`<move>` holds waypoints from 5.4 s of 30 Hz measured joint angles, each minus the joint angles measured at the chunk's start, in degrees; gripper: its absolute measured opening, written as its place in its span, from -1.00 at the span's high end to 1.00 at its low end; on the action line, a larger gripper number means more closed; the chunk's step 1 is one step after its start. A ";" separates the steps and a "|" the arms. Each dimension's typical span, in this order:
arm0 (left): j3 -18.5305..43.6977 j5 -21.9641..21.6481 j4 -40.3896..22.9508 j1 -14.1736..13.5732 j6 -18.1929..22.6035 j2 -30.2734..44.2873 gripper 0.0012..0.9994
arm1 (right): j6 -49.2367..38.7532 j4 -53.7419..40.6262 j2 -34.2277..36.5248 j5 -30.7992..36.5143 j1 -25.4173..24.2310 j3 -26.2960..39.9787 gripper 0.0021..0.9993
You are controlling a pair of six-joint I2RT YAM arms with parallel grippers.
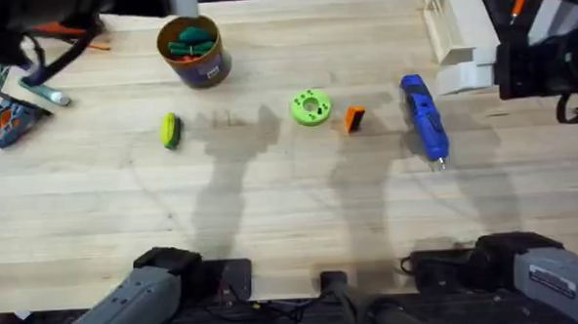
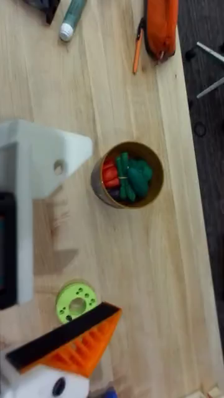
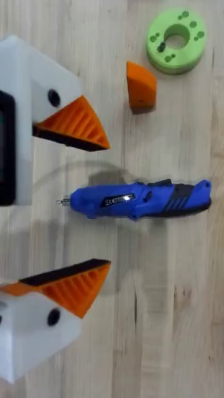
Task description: Pick up the gripper from the table and insert it into the empty holder that is missing its gripper. Then pick up a screw, insert it into the mounting hole, and use the screwdriver to tighten it. Finally, clean up the table by picking up the vegetable and placing it into the bucket.
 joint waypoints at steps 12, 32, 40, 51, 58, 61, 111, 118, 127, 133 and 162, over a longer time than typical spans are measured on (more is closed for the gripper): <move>-6.73 6.19 7.31 4.77 0.09 -8.30 -0.97 | 0.00 0.00 0.00 0.01 0.00 0.00 -0.98; -57.98 16.95 44.92 10.06 -3.15 -42.83 -0.97 | 0.00 0.00 0.00 0.00 0.00 0.00 -0.98; -69.37 22.15 48.38 10.06 -3.52 -53.32 -0.97 | 0.00 0.00 0.00 0.01 0.00 0.00 -0.98; -75.26 24.15 49.22 10.06 -3.50 -61.26 -0.97 | 0.00 0.00 0.00 -0.01 0.00 0.00 -0.98; -75.32 24.49 49.33 10.06 -2.55 -61.24 -0.97 | 0.00 0.00 0.00 -0.01 0.00 0.00 -0.98; -75.34 25.11 50.49 10.00 -0.85 -61.23 -0.97 | 0.00 0.00 0.00 0.01 0.00 0.00 -0.98; -75.30 71.12 36.82 10.20 12.35 -61.25 -0.97 | 0.00 0.00 0.00 -0.01 0.00 0.00 -0.98; -75.30 71.56 36.75 10.20 12.75 -61.26 -0.97 | 0.00 0.00 0.00 0.01 0.00 0.00 -0.98; -75.30 70.97 36.91 10.20 7.88 -61.25 -0.97 | 0.00 0.00 0.00 -0.01 0.00 0.00 -0.98; -75.30 70.80 36.95 10.20 7.06 -61.25 -0.97 | 0.00 0.00 0.00 -0.01 0.00 0.00 -0.98; -75.30 70.80 36.94 10.20 7.06 -61.26 -0.97 | 0.00 0.00 0.00 0.01 0.00 0.00 -0.98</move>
